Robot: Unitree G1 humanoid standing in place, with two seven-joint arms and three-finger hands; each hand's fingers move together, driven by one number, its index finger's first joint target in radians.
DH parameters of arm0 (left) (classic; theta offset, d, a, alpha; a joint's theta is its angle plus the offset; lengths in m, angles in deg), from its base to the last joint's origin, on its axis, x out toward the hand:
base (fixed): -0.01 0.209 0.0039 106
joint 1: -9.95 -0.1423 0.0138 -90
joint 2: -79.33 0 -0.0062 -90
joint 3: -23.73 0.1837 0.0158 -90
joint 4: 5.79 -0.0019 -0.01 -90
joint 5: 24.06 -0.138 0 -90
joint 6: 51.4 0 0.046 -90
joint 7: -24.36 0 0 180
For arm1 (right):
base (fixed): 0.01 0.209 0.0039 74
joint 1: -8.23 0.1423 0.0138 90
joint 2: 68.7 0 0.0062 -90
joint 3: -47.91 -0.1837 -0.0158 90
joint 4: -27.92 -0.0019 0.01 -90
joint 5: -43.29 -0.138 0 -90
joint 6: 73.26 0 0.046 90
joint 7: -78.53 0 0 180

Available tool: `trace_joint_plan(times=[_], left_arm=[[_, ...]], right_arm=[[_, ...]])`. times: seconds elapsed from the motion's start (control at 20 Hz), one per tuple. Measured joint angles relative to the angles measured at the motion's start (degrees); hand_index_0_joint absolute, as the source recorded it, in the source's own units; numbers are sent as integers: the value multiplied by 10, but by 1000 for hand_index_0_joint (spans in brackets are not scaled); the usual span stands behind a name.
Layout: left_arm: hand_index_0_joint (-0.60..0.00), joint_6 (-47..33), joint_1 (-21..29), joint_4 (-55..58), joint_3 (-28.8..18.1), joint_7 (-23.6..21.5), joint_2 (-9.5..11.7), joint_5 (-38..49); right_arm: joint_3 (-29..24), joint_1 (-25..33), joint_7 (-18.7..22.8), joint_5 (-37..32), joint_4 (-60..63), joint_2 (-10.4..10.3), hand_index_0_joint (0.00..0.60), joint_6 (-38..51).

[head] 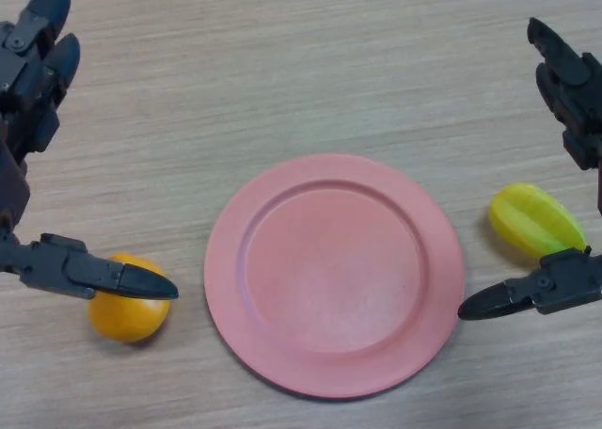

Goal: Pick up the yellow pear and place it on the plate

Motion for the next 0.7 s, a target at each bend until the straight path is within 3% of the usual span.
trace_joint_plan(times=[0.15,0.45,0.7], left_arm=[[0,22,0,4,-1,-2,0,47],[0,29,-12,5,-1,-2,0,55],[0,-9,-47,-55,-76,58,-1,33]], right_arm=[[0,-1,0,0,0,0,0,0],[-2,-3,0,0,0,0,0,0],[-5,7,0,-6,27,1,0,0]])
